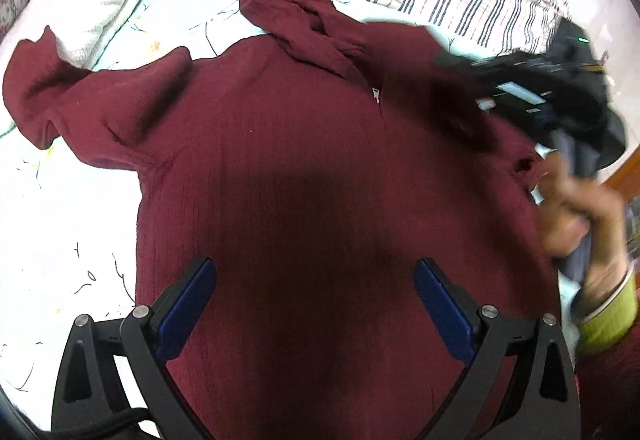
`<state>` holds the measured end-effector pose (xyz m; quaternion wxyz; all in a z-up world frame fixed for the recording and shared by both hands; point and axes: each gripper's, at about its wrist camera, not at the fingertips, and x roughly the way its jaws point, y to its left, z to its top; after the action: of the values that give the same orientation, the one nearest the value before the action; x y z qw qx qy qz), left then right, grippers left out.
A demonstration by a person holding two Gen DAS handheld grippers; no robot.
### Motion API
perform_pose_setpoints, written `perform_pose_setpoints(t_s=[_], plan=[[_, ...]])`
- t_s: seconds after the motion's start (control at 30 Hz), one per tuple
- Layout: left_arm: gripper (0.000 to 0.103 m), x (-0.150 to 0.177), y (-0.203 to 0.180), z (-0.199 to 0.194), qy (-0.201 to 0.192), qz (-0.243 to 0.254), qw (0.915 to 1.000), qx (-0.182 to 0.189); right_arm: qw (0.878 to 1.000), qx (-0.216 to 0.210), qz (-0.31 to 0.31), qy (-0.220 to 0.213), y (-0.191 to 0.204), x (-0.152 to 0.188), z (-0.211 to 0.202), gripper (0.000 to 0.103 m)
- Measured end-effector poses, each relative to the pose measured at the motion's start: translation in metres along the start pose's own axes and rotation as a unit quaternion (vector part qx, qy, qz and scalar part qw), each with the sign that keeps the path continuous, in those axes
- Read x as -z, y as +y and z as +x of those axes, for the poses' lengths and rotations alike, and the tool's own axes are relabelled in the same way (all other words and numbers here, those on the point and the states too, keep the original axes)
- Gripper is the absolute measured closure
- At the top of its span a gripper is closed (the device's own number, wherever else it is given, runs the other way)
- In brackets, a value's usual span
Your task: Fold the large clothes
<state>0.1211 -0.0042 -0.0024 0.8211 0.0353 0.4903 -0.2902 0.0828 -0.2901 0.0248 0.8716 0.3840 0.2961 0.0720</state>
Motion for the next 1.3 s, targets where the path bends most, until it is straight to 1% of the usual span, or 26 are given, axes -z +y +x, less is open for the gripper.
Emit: perform_pose_setpoints(t_s=[0.03,0.1,0.17,0.2,0.23,0.3,0.37,0.43,0.5,0.53,0.57,0.6,0.63,0.67,0.73,0.77,0.83,0.87,0.9,0.93,0.97,1.0,1.03,1.1,1.23,1.3], plan=[[0.004,0.0,0.003,0.0,-0.002,-0.003,1.0,0.007,1.0,-0.002,-0.013,0.02,0.015,0.011,0.024,0.098],[0.004,-0.003,0.01,0.002,-0.002,-0.011,0.9996,0.024,0.998,0.004,-0.032,0.053,0.03,0.025,0.058,0.098],[0.004,-0.006,0.012,0.007,-0.001,-0.015,0.9992,0.038,0.996,-0.003,-0.033,0.081,0.034,0.041,0.082,0.094],[0.004,-0.011,0.013,0.012,0.001,-0.016,0.9989,0.044,0.995,0.012,-0.035,0.097,0.034,0.047,0.092,0.094],[0.004,-0.018,0.014,0.019,0.003,-0.017,0.9986,0.05,0.993,0.025,-0.033,0.113,0.032,0.052,0.097,0.091],[0.004,-0.03,0.015,0.032,0.007,-0.019,0.9979,0.061,0.992,0.018,-0.009,0.124,0.023,0.057,0.092,0.089],[0.004,-0.044,0.016,0.052,0.013,-0.022,0.9977,0.063,0.995,0.013,0.01,0.102,0.012,0.056,0.068,0.075],[0.009,-0.058,0.017,0.076,0.024,-0.022,0.9983,0.048,0.997,0.029,0.015,0.068,0.007,0.053,0.038,0.069],[0.023,-0.069,0.017,0.098,0.036,-0.025,0.9982,0.041,0.998,0.039,0.023,0.031,-0.002,0.055,0.0,0.069],[0.027,-0.072,0.017,0.104,0.037,-0.025,0.9982,0.041,0.998,0.045,0.03,0.017,-0.007,0.058,-0.02,0.069],[0.039,-0.076,0.014,0.109,0.033,-0.019,0.9988,0.032,0.998,0.051,0.034,0.006,-0.011,0.058,-0.035,0.069],[0.058,-0.079,0.008,0.11,0.025,-0.002,0.9996,0.017,0.998,0.057,0.038,-0.005,-0.016,0.06,-0.051,0.069],[0.072,-0.08,0.004,0.11,0.022,0.007,0.9997,0.011,0.997,0.066,0.043,-0.018,-0.02,0.062,-0.066,0.068],[0.099,-0.082,0.003,0.11,0.018,0.011,0.9998,0.006,0.995,0.078,0.049,-0.033,-0.025,0.065,-0.082,0.068],[0.099,-0.085,0.001,0.096,-0.01,0.008,0.9999,-0.006,0.991,0.103,0.06,-0.061,-0.034,0.066,-0.106,0.068],[0.1,-0.087,0.003,0.08,-0.037,0.01,0.9986,-0.037,0.988,0.115,0.065,-0.074,-0.038,0.066,-0.115,0.068],[0.1,-0.093,0.017,0.062,-0.065,0.0,0.9939,-0.089,0.982,0.147,0.068,-0.099,-0.047,0.062,-0.138,0.068],[0.1,-0.095,0.029,0.057,-0.071,-0.009,0.9914,-0.11,0.979,0.16,0.071,-0.105,-0.049,0.059,-0.144,0.062],[0.1,-0.096,0.04,0.057,-0.068,-0.017,0.9905,-0.118,0.975,0.178,0.077,-0.11,-0.054,0.056,-0.151,0.055],[0.1,-0.096,0.055,0.06,-0.056,-0.034,0.9907,-0.119,0.971,0.196,0.082,-0.111,-0.058,0.053,-0.155,0.042],[0.1,-0.094,0.065,0.061,-0.047,-0.045,0.9913,-0.114,0.969,0.206,0.084,-0.112,-0.06,0.05,-0.155,0.033],[0.1,-0.091,0.073,0.063,-0.04,-0.054,0.9918,-0.108,0.967,0.212,0.085,-0.113,-0.064,0.047,-0.156,0.033],[0.1,-0.088,0.075,0.063,-0.04,-0.053,0.9915,-0.112,0.967,0.215,0.086,-0.111,-0.068,0.043,-0.155,0.033],[0.1,-0.082,0.074,0.06,-0.041,-0.049,0.991,-0.118,0.967,0.223,0.083,-0.089,-0.084,0.035,-0.147,0.033],[0.1,-0.084,0.078,0.068,-0.036,-0.064,0.9892,-0.126,0.97,0.231,0.073,-0.026,-0.106,0.018,-0.101,0.033],[0.1,-0.083,0.076,0.071,-0.032,-0.059,0.9891,-0.131,0.971,0.229,0.069,0.008,-0.119,0.012,-0.076,0.033]])
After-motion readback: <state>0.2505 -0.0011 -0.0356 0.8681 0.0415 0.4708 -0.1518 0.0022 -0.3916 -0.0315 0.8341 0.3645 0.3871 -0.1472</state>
